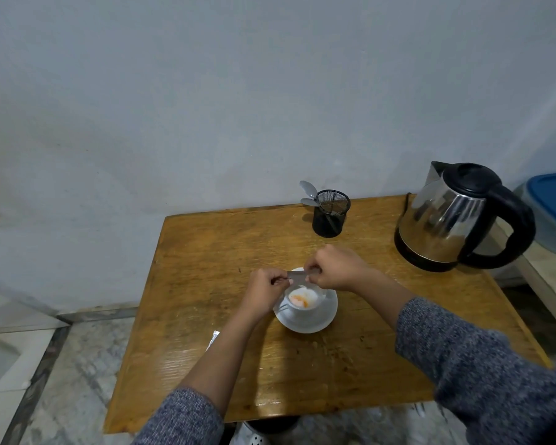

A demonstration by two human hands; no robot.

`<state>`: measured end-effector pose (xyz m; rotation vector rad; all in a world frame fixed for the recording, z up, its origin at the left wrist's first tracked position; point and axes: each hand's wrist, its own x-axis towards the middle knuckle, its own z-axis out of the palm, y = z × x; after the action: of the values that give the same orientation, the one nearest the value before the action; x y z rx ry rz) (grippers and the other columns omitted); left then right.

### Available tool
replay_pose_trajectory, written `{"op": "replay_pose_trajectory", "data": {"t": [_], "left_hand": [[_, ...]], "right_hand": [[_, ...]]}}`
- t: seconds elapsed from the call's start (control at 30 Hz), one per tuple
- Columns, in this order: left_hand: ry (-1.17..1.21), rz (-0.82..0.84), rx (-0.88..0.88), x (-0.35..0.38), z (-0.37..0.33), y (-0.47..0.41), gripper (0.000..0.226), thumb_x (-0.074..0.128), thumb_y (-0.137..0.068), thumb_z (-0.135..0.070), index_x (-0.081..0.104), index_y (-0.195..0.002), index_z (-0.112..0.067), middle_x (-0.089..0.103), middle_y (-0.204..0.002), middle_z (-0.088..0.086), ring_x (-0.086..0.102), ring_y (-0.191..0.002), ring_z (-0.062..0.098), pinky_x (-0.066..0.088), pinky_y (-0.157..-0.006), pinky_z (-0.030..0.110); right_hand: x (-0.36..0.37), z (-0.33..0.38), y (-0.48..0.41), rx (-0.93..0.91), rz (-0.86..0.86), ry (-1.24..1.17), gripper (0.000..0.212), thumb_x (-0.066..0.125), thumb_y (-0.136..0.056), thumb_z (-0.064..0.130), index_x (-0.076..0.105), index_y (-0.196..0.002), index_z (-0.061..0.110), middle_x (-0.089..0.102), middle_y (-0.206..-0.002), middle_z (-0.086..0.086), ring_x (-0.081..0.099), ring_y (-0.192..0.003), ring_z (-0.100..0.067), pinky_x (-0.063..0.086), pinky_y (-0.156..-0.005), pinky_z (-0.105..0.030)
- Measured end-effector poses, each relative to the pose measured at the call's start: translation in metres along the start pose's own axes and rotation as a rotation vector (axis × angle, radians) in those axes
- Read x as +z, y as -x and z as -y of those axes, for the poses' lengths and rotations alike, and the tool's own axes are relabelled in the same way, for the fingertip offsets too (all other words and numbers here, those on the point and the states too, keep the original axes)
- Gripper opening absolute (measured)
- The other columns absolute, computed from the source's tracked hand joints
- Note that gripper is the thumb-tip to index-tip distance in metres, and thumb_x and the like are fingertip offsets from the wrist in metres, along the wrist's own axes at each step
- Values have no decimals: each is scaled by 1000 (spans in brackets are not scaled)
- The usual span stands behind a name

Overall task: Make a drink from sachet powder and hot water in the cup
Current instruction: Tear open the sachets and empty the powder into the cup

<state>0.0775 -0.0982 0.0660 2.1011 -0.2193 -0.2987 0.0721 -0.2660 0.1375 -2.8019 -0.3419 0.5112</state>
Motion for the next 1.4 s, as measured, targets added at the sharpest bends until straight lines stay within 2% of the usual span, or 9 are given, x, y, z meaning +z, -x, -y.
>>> {"op": "replay_pose_trajectory", "data": {"t": [0.07,0.2,0.4,0.6,0.77,0.9,1.03,1.2,1.4], "left_hand": [[13,12,-4,0,-2,1,10,66,-80,-10,70,-71,-13,56,-58,-5,45,-50,-1,35,-49,11],[22,20,-16,-4,-4,4,9,65,-81,-11,72,-81,-6,58,-60,-5,47,-54,1,36,-49,7],[-36,73,-14,-7,-9,3,18,64,-82,-13,62,-65,-18,47,-53,-8,40,-52,5,33,-47,11],[-41,84,-34,-8,-9,3,17,62,-83,-11,62,-67,-15,46,-54,-7,39,-53,5,32,-51,20],[-59,45,2,-6,-9,3,11,61,-84,-12,70,-82,-6,55,-62,-5,44,-57,1,34,-51,8],[-83,25,22,-5,-11,3,13,60,-85,-12,70,-86,-4,58,-71,3,46,-59,4,35,-56,17],[-122,37,53,-5,-12,2,12,60,-84,-12,69,-81,-4,55,-64,-1,45,-58,7,36,-58,25],[-143,30,72,-5,-5,0,14,61,-83,-10,67,-71,-5,46,-55,-12,41,-54,0,35,-59,25],[-140,21,101,-8,-4,2,15,62,-83,-10,68,-73,-1,45,-53,-15,41,-50,0,33,-49,10]], "right_hand": [[2,0,0,7,17,1,30,62,-86,26,65,-115,21,67,-108,1,61,-96,-19,48,-74,-31],[9,6,-3,25,29,65,16,59,-87,20,70,-98,16,68,-95,-5,61,-86,-24,41,-63,-29],[8,9,-6,53,-18,178,14,57,-91,20,68,-97,14,67,-99,-8,62,-92,-26,40,-65,-30],[8,14,-7,33,6,205,17,56,-92,21,67,-98,10,64,-95,-10,62,-91,-27,41,-66,-30],[10,17,-6,-6,49,236,13,52,-88,8,62,-97,8,46,-71,-3,50,-72,-24,40,-60,-32],[9,18,-7,3,48,234,9,53,-88,7,61,-85,11,46,-69,-2,51,-73,-24,40,-61,-32],[8,17,-11,27,36,272,12,56,-91,14,65,-95,8,64,-94,-11,62,-89,-28,41,-65,-32],[8,20,-14,-16,41,399,18,54,-91,22,65,-95,8,53,-80,-5,63,-89,-26,38,-63,-30],[10,24,-17,-29,54,435,14,51,-91,12,63,-98,10,66,-100,-10,63,-92,-27,40,-65,-32]]}}
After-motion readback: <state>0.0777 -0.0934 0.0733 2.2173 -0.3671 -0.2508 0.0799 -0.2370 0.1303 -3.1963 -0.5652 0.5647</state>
